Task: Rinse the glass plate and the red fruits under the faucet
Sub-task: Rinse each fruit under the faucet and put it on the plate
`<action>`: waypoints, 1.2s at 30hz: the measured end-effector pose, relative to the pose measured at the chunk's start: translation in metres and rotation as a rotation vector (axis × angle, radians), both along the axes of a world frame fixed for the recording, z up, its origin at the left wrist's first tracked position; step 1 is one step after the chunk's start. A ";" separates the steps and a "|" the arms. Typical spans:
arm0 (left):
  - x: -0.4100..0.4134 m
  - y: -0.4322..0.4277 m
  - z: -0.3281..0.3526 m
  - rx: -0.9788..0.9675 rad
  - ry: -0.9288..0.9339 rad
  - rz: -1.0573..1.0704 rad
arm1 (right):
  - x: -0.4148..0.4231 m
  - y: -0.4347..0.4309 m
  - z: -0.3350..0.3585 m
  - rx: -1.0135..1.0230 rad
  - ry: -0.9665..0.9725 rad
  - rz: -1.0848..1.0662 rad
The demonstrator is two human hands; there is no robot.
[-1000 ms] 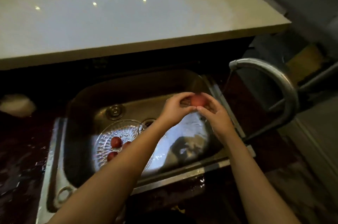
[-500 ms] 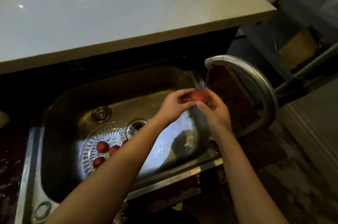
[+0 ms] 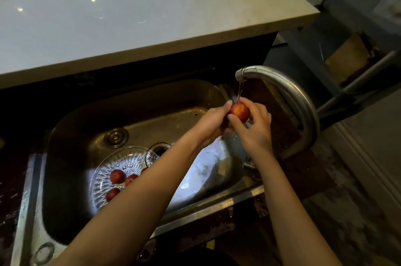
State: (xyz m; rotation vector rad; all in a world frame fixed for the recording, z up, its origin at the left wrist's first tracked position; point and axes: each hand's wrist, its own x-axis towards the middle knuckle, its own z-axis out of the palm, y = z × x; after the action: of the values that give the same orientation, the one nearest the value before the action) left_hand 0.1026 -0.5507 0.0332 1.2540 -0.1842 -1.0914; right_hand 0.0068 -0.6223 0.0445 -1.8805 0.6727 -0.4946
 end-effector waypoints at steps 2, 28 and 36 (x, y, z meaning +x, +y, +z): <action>-0.003 -0.003 0.006 0.028 0.082 0.010 | 0.001 0.000 0.004 0.024 0.008 0.048; -0.003 -0.011 0.040 -0.103 0.192 -0.006 | 0.001 -0.001 0.019 0.238 -0.016 -0.087; -0.008 -0.015 0.040 -0.108 0.091 -0.111 | -0.016 0.008 0.011 0.306 0.103 -0.223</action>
State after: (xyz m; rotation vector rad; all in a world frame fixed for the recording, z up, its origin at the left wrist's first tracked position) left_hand 0.0944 -0.5656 0.0731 1.1057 -0.2428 -1.2163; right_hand -0.0088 -0.6141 0.0550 -1.5589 0.9772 -0.4109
